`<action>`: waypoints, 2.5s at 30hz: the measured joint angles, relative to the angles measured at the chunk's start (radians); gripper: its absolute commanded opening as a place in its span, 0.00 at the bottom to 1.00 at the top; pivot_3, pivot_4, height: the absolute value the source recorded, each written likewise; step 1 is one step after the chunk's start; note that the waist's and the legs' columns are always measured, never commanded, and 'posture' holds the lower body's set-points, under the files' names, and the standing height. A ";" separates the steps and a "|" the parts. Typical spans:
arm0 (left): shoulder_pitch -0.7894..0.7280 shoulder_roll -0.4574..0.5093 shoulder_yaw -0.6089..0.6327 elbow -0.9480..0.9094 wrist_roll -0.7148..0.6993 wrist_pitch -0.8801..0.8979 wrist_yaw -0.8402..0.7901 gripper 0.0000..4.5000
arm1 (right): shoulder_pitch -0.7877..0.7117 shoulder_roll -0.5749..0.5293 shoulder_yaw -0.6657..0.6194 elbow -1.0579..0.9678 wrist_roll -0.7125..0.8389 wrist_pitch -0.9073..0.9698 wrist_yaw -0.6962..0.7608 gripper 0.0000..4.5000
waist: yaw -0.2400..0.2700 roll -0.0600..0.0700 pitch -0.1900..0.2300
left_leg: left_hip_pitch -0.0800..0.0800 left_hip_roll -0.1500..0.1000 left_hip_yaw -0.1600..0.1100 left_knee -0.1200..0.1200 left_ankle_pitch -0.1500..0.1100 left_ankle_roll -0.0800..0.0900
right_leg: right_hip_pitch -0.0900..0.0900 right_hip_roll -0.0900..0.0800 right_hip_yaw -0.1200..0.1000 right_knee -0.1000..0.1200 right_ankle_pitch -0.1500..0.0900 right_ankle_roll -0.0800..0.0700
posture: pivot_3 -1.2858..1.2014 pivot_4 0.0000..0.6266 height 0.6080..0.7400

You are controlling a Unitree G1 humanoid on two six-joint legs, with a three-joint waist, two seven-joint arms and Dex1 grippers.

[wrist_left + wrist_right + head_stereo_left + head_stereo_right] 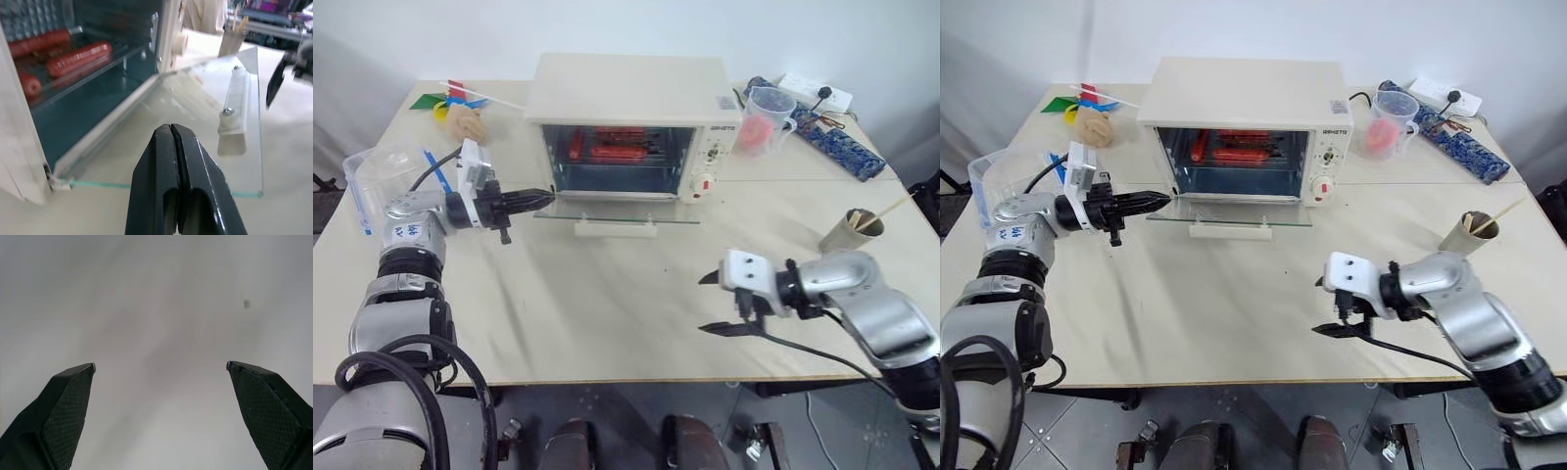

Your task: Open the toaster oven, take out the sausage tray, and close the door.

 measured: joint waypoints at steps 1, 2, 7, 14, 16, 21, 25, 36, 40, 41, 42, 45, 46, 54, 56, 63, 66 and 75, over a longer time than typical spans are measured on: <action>0.011 -0.002 -0.017 -0.001 0.016 -0.009 -0.002 0.00 | 0.000 -0.014 -0.021 -0.002 0.009 0.000 0.000 1.00 | 0.000 0.000 0.000 | 0.000 0.000 0.000 0.000 0.000 0.000 | 0.000 0.000 0.000 0.000 0.000 0.000 | 0.52 0.24 1.00; 0.023 -0.003 -0.027 -0.002 0.026 -0.016 -0.004 0.00 | -0.003 -0.022 -0.037 -0.001 0.013 0.001 -0.002 1.00 | -0.001 0.000 0.000 | 0.000 0.000 0.000 0.000 0.000 0.000 | 0.000 0.000 0.000 0.000 0.000 0.000 | 0.52 0.24 1.00; 0.066 -0.020 -0.060 -0.002 0.064 -0.046 -0.002 0.00 | -0.098 -0.023 -0.078 0.020 0.033 -0.012 -0.024 1.00 | -0.002 -0.001 0.000 | -0.005 0.000 0.000 0.002 0.000 0.000 | -0.006 0.000 0.000 0.002 0.000 0.000 | 0.52 0.24 1.00; 0.102 -0.033 -0.063 -0.037 0.081 -0.117 0.076 0.00 | -0.290 0.213 0.018 0.185 -0.079 -0.172 -0.196 1.00 | -0.005 -0.001 0.000 | -0.008 0.000 0.000 0.005 0.000 0.000 | -0.008 0.000 0.000 0.003 0.000 0.000 | 0.52 0.24 1.00; 0.114 -0.042 -0.062 -0.053 0.082 -0.149 0.107 0.00 | -0.325 0.278 0.067 0.254 -0.133 -0.222 -0.244 1.00 | -0.005 -0.001 0.000 | -0.009 0.000 0.000 0.005 0.000 0.000 | -0.008 0.000 0.000 0.004 0.000 0.000 | 0.52 0.24 1.00; 0.172 -0.104 0.015 -0.106 0.039 -0.190 0.271 0.00 | -0.458 0.486 0.181 0.507 -0.331 -0.392 -0.486 1.00 | -0.010 -0.001 0.000 | -0.010 0.000 -0.001 0.008 0.000 0.000 | -0.009 -0.001 -0.001 0.006 0.000 0.000 | 0.52 0.24 1.00; 0.248 -0.131 0.076 -0.220 -0.039 -0.124 0.330 0.13 | -0.542 0.542 0.225 0.688 -0.471 -0.444 -0.636 1.00 | -0.014 -0.001 0.000 | -0.010 0.000 -0.003 0.008 0.000 0.000 | -0.009 -0.001 -0.001 0.007 0.000 0.000 | 0.52 0.24 1.00; 0.550 -0.213 0.183 -0.791 -0.334 0.224 0.445 0.87 | -0.713 0.680 0.252 1.093 -0.649 -0.516 -0.940 1.00 | -0.061 -0.001 0.000 | -0.009 0.000 -0.007 0.005 0.000 0.000 | -0.009 -0.002 -0.002 0.012 0.000 0.000 | 0.52 0.24 1.00; 0.553 -0.218 0.206 -0.846 -0.367 0.233 0.486 1.00 | -0.740 0.709 0.261 1.181 -0.670 -0.565 -0.970 0.87 | -0.061 -0.001 0.000 | -0.009 0.000 -0.007 0.005 0.000 0.000 | -0.009 -0.002 -0.001 0.012 0.000 0.000 | 0.52 0.24 1.00; 0.553 -0.218 0.212 -0.852 -0.376 0.233 0.495 1.00 | -0.748 0.711 0.266 1.198 -0.678 -0.580 -0.976 0.81 | -0.061 -0.001 0.000 | -0.009 0.000 -0.007 0.005 0.000 0.000 | -0.009 -0.002 -0.001 0.012 0.000 0.000 | 0.52 0.24 1.00; 0.552 -0.218 0.220 -0.853 -0.384 0.232 0.505 1.00 | -0.757 0.713 0.272 1.217 -0.688 -0.597 -0.984 0.73 | -0.061 -0.001 0.000 | -0.009 0.000 -0.007 0.005 0.000 0.000 | -0.009 -0.002 -0.001 0.012 0.000 0.000 | 0.52 0.24 1.00; 0.536 -0.217 0.243 -0.845 -0.389 0.217 0.529 1.00 | -0.774 0.720 0.281 1.260 -0.708 -0.635 -1.003 0.49 | -0.061 -0.001 0.000 | -0.009 0.000 -0.007 0.005 0.000 0.000 | -0.009 -0.002 -0.001 0.012 0.000 0.000 | 0.52 0.24 1.00; 0.531 -0.217 0.246 -0.841 -0.391 0.216 0.533 1.00 | -0.777 0.722 0.282 1.271 -0.714 -0.641 -1.008 0.41 | -0.061 -0.001 0.000 | -0.009 0.000 -0.007 0.005 0.000 0.000 | -0.009 -0.002 -0.001 0.012 0.000 0.000 | 0.52 0.24 1.00; 0.479 -0.212 0.234 -0.784 -0.387 0.242 0.555 1.00 | -0.788 0.723 0.282 1.293 -0.746 -0.677 -1.040 0.01 | -0.062 -0.001 0.000 | -0.009 0.000 -0.006 0.005 0.000 0.000 | -0.009 -0.002 -0.001 0.012 0.000 0.000 | 0.52 0.24 1.00; 0.461 -0.212 0.221 -0.780 -0.382 0.259 0.567 1.00 | -0.788 0.722 0.282 1.293 -0.749 -0.678 -1.039 0.01 | -0.062 -0.001 0.000 | -0.009 0.000 -0.007 0.004 0.000 0.000 | -0.009 -0.002 -0.001 0.012 0.000 0.000 | 0.52 0.24 1.00; 0.362 -0.209 0.193 -0.680 -0.346 0.256 0.581 1.00 | -0.770 0.717 0.282 1.247 -0.770 -0.677 -1.036 0.01 | -0.063 -0.001 0.000 | -0.009 0.000 -0.006 0.003 0.000 0.000 | -0.009 -0.002 -0.001 0.012 0.000 0.000 | 0.52 0.24 1.00; 0.297 -0.198 0.178 -0.596 -0.315 0.230 0.585 1.00 | -0.736 0.704 0.289 1.184 -0.792 -0.673 -1.030 0.01 | -0.064 -0.001 0.000 | -0.009 0.000 -0.006 0.002 0.000 0.000 | -0.010 -0.001 -0.002 0.012 0.000 0.000 | 0.52 0.24 1.00; 0.152 -0.195 0.158 -0.350 -0.260 0.126 0.549 1.00 | -0.636 0.672 0.313 0.961 -0.856 -0.634 -0.968 0.01 | -0.077 -0.001 0.000 | -0.007 0.000 -0.005 0.000 0.001 -0.002 | -0.011 -0.001 -0.002 0.012 0.000 0.000 | 0.52 0.24 1.00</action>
